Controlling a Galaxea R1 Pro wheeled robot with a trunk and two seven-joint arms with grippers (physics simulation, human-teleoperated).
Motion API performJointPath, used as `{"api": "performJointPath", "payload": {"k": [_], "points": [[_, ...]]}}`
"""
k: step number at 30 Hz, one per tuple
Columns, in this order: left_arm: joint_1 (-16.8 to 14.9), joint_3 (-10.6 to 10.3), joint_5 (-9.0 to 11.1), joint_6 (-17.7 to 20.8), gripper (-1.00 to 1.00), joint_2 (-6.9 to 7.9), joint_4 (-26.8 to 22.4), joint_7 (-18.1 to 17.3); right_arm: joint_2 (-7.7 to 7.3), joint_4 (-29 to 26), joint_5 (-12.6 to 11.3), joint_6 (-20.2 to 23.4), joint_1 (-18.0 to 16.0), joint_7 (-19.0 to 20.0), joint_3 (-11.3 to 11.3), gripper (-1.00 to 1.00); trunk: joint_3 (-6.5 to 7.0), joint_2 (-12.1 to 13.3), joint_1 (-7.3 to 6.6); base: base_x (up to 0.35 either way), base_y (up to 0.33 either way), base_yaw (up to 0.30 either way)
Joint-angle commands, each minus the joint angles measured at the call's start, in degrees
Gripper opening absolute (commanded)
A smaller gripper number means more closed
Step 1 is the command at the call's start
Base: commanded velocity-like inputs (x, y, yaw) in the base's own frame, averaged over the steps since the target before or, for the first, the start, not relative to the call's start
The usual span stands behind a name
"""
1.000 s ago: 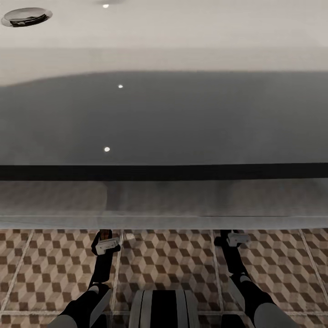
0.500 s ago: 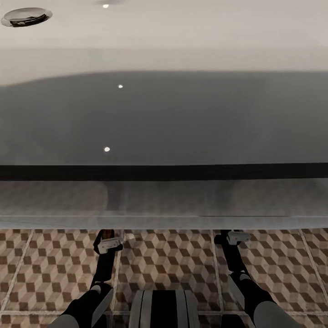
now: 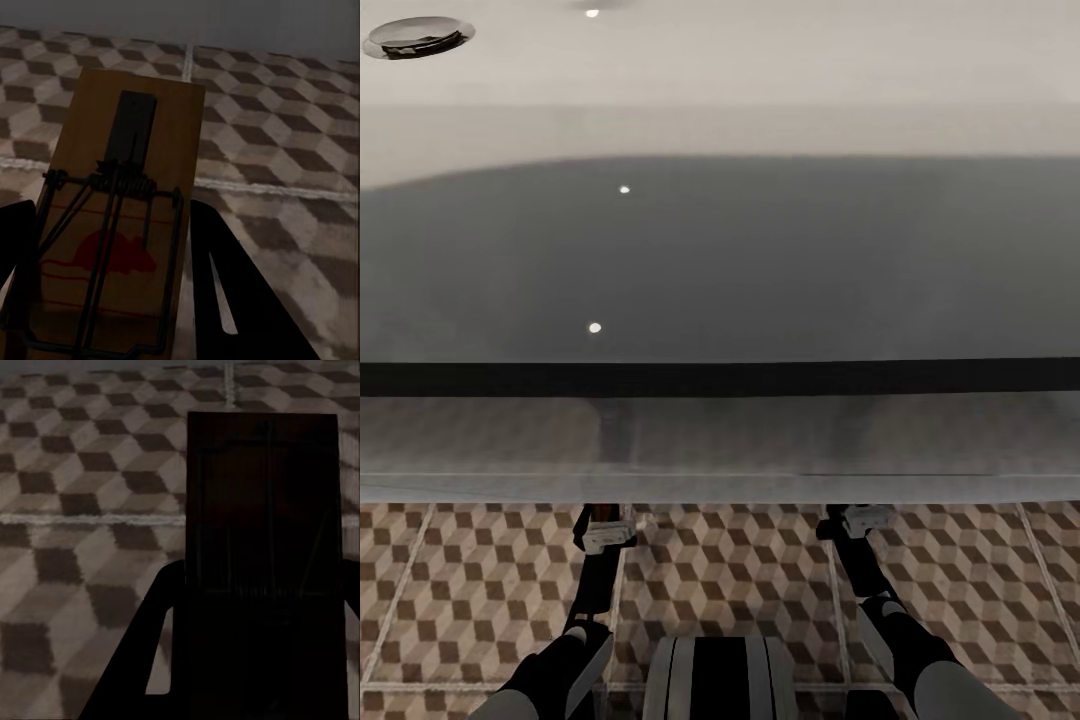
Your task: Take the four mousetraps from the cabinet in the bathroom and place them on the bathroom floor. Make sure all four end up on the same floor surface, and ensure that at least two of them are either under or directly next to the same bathroom sink.
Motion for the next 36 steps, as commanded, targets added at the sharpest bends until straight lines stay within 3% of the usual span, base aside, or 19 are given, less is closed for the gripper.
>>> {"api": "performJointPath", "payload": {"k": [1, 8, 18, 21, 25, 27, 32, 36], "points": [[-0.05, -0.49, 0.01, -0.16, -1.00, -0.02, 0.01, 0.78, -0.04, 0.05, -0.66, 0.07, -0.02, 1.21, 0.14, -1.00, -0.03, -0.01, -0.01, 0.000, 0.000, 0.000], [-0.05, -0.49, 0.08, -0.20, -1.00, -0.14, -0.02, 0.67, -0.16, 0.03, 0.61, 7.58, -0.07, 2.28, 0.61, -1.00, -0.03, -0.01, -0.01, 0.000, 0.000, 0.000], [-0.05, -0.49, -0.01, 0.20, -1.00, -0.96, -0.01, -2.46, -0.30, 0.05, 0.83, 10.84, -0.13, 2.43, 0.64, -1.00, -0.03, -0.01, -0.01, 0.000, 0.000, 0.000], [-0.05, -0.46, -0.07, 0.38, -1.00, -1.28, 0.03, -3.00, -0.61, 0.04, 0.81, 15.07, -0.42, 2.38, 0.59, -1.00, -0.03, -0.01, -0.01, 0.000, 0.000, 0.000], [-0.05, -0.42, -0.08, 0.49, -1.00, -1.28, 0.03, -2.96, -0.78, -0.03, 0.77, 16.38, -0.52, 2.35, 0.49, -1.00, -0.03, -0.01, -0.01, 0.000, 0.000, 0.000], [-0.06, -0.38, -0.08, 1.19, -1.00, -1.22, 0.04, -2.95, -0.92, -0.07, 0.68, 16.61, -0.57, 2.03, 0.41, -1.00, -0.03, -0.01, -0.01, 0.000, 0.000, 0.000], [-0.64, -0.32, -0.01, 7.09, -1.00, -1.11, -0.03, -2.95, -1.17, 0.26, 0.12, 17.10, -2.25, 1.49, 0.32, -1.00, -0.03, -0.01, -0.01, 0.000, 0.000, 0.000], [-0.96, -0.26, 0.02, 8.52, -1.00, -0.94, -0.03, -2.89, -1.22, 0.38, 0.01, 17.16, -2.64, 1.42, 0.31, -1.00, -0.03, -0.01, -0.01, 0.000, 0.000, 0.000]]}}
